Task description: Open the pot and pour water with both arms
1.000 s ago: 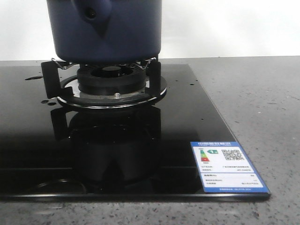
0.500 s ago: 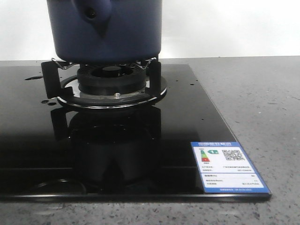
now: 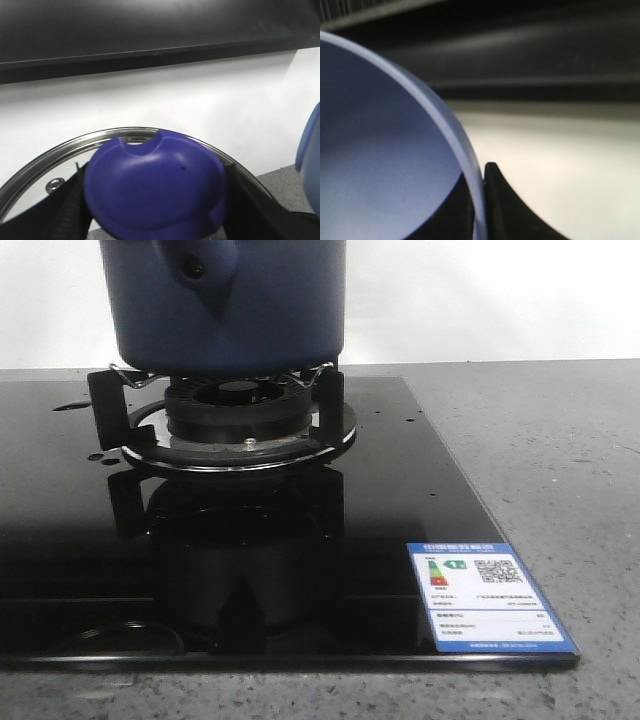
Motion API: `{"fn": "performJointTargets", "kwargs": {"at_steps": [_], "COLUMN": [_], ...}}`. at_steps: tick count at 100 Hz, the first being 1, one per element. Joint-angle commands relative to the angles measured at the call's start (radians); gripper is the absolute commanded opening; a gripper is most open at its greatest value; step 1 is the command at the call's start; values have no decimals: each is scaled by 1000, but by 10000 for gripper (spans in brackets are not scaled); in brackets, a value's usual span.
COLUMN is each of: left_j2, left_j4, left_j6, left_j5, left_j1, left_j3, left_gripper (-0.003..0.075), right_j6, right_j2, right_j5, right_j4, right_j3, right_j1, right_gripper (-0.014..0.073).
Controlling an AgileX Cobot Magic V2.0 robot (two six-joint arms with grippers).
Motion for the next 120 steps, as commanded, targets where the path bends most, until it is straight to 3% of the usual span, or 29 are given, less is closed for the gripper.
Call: {"fn": "performJointTargets", "kwargs": {"at_steps": [1, 120], "left_j2": [-25, -25], "left_j4": [-53, -61], "left_j6": [-4, -4], "left_j5": [-40, -40], "left_j1": [0, 0], "left_j3": [-40, -40], "left_gripper": [356, 356], "right_j6": [-2, -2], "right_j2": [-45, -44], "right_j5": [-184, -226], "right_j4": [-12, -14], "right_j3": [-29, -29], "right_j1": [4, 4], "right_gripper": [-43, -43]}}
